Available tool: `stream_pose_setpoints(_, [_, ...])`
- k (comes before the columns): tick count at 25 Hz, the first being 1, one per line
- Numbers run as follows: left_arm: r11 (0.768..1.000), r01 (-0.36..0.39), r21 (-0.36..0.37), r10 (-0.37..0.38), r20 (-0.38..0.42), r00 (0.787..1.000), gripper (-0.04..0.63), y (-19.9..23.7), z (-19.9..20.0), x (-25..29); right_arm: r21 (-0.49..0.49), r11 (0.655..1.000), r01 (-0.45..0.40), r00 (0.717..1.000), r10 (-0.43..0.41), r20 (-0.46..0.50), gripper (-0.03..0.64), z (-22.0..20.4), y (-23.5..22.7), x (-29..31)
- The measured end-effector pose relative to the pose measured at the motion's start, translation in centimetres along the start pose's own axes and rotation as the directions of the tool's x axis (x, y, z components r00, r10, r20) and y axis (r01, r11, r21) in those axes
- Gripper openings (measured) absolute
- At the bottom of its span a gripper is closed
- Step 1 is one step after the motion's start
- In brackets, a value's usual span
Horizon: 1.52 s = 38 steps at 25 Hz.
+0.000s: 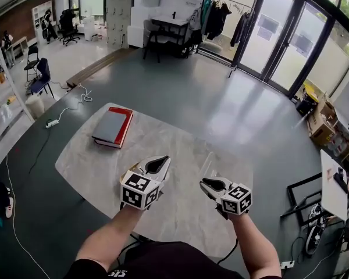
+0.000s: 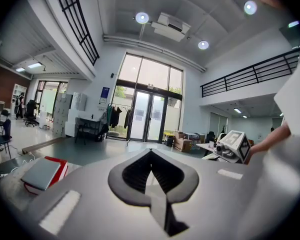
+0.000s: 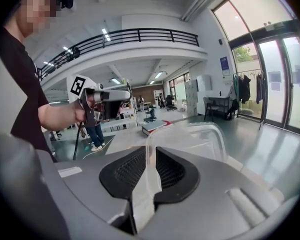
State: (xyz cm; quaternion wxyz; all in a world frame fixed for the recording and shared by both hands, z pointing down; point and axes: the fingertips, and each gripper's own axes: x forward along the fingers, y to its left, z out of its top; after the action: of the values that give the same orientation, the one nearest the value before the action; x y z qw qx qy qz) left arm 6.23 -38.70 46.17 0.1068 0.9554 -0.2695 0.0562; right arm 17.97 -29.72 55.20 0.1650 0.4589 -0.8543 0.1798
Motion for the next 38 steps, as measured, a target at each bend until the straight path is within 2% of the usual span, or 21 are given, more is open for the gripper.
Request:
stream_pose_setpoints(7, [0.999, -0.013, 0.037, 0.012, 0.028, 1.000, 0.003, -1.8, 1.7, 0.5, 0.024, 0.999, -0.033, 0.988, 0.029, 0.152, 0.077, 4.4, 0.6, -2.7])
stream_pose_setpoints(13, [0.998, -0.016, 0.067, 0.013, 0.042, 0.999, 0.003, -3.5, 2.4, 0.5, 0.081, 0.994, -0.075, 0.963, 0.051, 0.264, 0.077, 5.4, 0.6, -5.1])
stream_pose_setpoints(23, [0.995, -0.032, 0.097, 0.026, 0.060, 0.998, 0.003, -4.2, 4.3, 0.2, 0.113, 0.991, -0.074, 0.899, 0.017, 0.437, 0.075, 10.0, 0.2, -9.5])
stream_pose_setpoints(27, [0.995, -0.038, 0.095, 0.033, 0.061, 0.998, 0.003, -4.1, 4.5, 0.4, 0.089, 0.994, -0.066, 0.882, 0.016, 0.470, 0.074, 11.2, 0.2, -10.7])
stream_pose_setpoints(38, [0.993, -0.053, 0.109, 0.043, 0.096, 0.994, 0.003, -4.0, 6.1, 0.7, 0.033, 0.999, -0.033, 0.866, 0.012, 0.500, 0.071, 12.8, 0.5, -11.6])
